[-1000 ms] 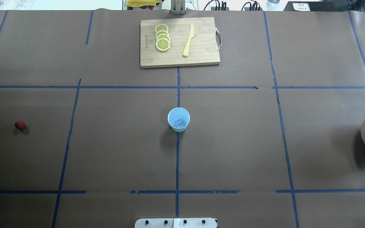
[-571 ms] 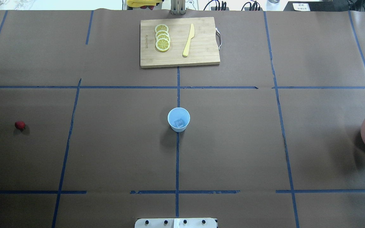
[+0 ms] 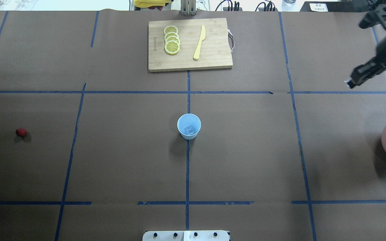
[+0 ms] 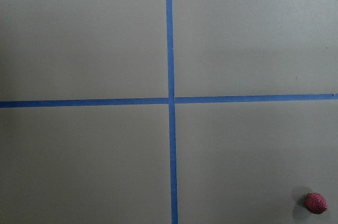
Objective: Put ice and strawberries in cup
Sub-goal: 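Carry the second ice cube with the right gripper over the cup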
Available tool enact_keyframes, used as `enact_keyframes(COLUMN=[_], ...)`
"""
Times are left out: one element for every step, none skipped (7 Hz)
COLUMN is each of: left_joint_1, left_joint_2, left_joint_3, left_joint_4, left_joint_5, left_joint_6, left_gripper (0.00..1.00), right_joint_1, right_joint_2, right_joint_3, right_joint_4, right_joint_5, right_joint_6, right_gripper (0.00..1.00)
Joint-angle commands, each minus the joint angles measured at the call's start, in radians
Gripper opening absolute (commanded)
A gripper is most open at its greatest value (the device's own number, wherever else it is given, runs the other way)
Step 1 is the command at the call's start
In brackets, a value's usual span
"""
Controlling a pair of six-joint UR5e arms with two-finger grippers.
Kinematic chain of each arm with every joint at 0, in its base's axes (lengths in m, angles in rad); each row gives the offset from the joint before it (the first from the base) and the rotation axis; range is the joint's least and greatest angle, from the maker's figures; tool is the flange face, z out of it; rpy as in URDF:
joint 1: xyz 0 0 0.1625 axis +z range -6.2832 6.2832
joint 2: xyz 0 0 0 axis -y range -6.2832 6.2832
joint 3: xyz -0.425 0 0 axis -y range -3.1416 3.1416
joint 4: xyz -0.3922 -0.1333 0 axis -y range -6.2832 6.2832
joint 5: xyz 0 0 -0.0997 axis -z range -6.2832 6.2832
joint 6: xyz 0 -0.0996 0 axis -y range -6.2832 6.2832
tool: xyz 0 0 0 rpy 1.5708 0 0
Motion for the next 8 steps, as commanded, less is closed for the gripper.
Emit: enact_keyframes(left_joint_1=[0.000,0.000,0.000,0.000,0.000,0.000,0.000,0.000], left_joint_2=[0.000,-0.001,0.000,0.000,0.000,0.000,0.000,0.000], left_joint_3=[0.002,0.006,0.008,0.008,0.009,0.011,0.011,0.012], left_joint_4=[0.000,0.000,0.000,0.000,0.000,-0.001,-0.001,-0.001], left_joint_5=[0.000,0.000,0.000,0.000,0.000,0.000,0.000,0.000], left_joint_6=[0.000,0.000,0.000,0.000,0.000,0.000,0.000,0.000], left_gripper=[1.00,1.00,1.00,1.00,1.00,1.00,1.00,1.00], right_joint_1=[-0.191,-0.279,-0.354,-0.406,-0.452,-0.485,-0.509,-0.519], right_joint_2=[0.218,0.298,0.332,0.358,0.416,0.443,0.463,0.470], right_joint_3=[-0.051,-0.074,-0.093,-0.161,-0.244,-0.277,-0.309,-0.314], right_joint_4=[0.005,0.006,0.050,0.178,0.227,0.229,0.232,0.233], right_joint_5=[-0.036,-0.120,-0.200,-0.239,-0.294,-0.317,-0.334,-0.345], right_joint_6=[0.444,0.604,0.707,0.830,0.886,0.892,0.904,0.914], right_gripper=[0.00,0.00,0.00,0.00,0.00,0.00,0.00,0.00])
